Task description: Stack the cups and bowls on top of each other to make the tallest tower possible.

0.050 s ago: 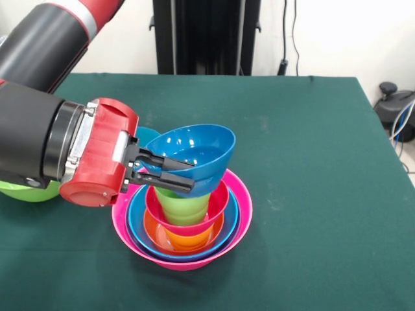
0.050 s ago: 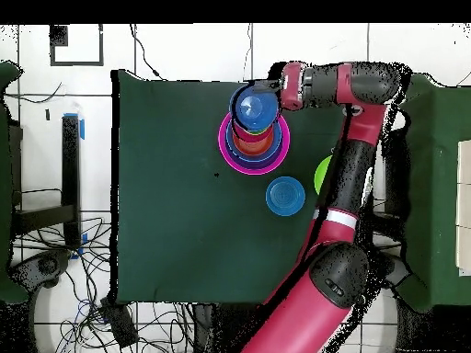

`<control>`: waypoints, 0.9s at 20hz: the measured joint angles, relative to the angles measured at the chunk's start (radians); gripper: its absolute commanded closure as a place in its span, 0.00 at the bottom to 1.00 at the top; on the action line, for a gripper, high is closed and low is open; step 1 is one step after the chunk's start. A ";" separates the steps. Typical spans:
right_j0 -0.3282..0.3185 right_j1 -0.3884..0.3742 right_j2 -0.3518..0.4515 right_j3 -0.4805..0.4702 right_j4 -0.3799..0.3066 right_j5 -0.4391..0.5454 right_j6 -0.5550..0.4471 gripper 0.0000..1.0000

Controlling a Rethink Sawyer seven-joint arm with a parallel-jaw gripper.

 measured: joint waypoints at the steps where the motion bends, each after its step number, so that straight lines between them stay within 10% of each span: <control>1: 0.000 0.003 0.001 0.000 -0.001 0.000 0.000 1.00; 18: 0.000 0.050 0.033 -0.004 -0.048 0.020 0.000 1.00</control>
